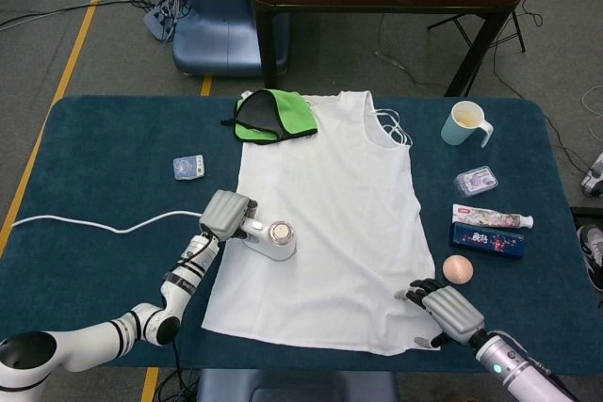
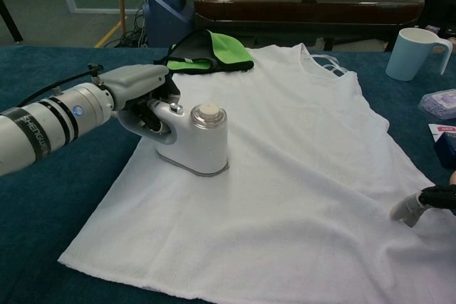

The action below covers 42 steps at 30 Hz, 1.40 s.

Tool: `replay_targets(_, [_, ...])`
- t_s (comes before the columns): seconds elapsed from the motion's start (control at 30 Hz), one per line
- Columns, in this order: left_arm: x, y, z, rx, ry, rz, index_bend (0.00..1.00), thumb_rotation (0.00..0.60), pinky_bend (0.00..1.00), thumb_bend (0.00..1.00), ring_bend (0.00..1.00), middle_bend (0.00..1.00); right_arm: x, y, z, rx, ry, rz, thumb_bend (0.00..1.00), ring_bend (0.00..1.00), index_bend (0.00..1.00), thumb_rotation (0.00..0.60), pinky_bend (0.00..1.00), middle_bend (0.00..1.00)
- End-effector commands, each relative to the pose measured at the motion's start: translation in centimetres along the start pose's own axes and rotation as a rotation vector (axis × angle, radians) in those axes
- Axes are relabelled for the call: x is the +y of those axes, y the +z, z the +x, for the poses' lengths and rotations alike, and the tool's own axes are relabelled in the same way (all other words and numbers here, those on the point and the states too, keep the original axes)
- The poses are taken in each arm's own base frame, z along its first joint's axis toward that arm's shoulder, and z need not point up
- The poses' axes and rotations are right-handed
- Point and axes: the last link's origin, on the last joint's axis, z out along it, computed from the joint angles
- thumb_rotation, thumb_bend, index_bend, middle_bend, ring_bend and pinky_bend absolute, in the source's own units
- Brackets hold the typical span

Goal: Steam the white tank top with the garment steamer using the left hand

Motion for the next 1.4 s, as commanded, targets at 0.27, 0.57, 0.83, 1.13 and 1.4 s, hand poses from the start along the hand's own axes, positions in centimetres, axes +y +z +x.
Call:
replay_targets(0.27, [-0.3, 2.1, 0.4, 0.045, -0.028, 0.023, 0.78, 0.6, 0.59, 0.2, 0.57, 0.7, 0.0, -0.2, 0.1, 0.005, 0.0, -0.009, 0.17, 0.16, 0.23, 0.6, 0.16, 0.29])
replay_targets(0.57, [-2.0, 3.8, 1.1, 0.084, -0.068, 0.078, 0.78, 0.6, 0.59, 0.2, 0.57, 0.7, -0.1, -0.2, 0.1, 0.005, 0.001, -0.007, 0.17, 0.16, 0.23, 0.6, 0.16, 0.29])
replay_targets(0.83, [-2.4, 2.8, 0.3, 0.041, -0.108, 0.072, 0.78, 0.6, 0.59, 0.2, 0.57, 0.7, -0.1, -0.2, 0.1, 0.006, -0.001, -0.005, 0.17, 0.16, 0.23, 0.6, 0.16, 0.29])
replay_targets(1.13, [-1.1, 0.1, -0.6, -0.011, -0.082, -0.013, 0.78, 0.6, 0.59, 0.2, 0.57, 0.7, -0.3, -0.2, 0.0, 0.003, -0.003, 0.002, 0.17, 0.16, 0.23, 0.6, 0.16, 0.29])
replay_targets(1.4, [0.1, -2.4, -0.8, -0.029, -0.056, -0.083, 0.78, 0.6, 0.59, 0.2, 0.57, 0.7, -0.4, -0.3, 0.0, 0.002, -0.006, 0.006, 0.17, 0.16, 0.23, 0.6, 0.16, 0.29])
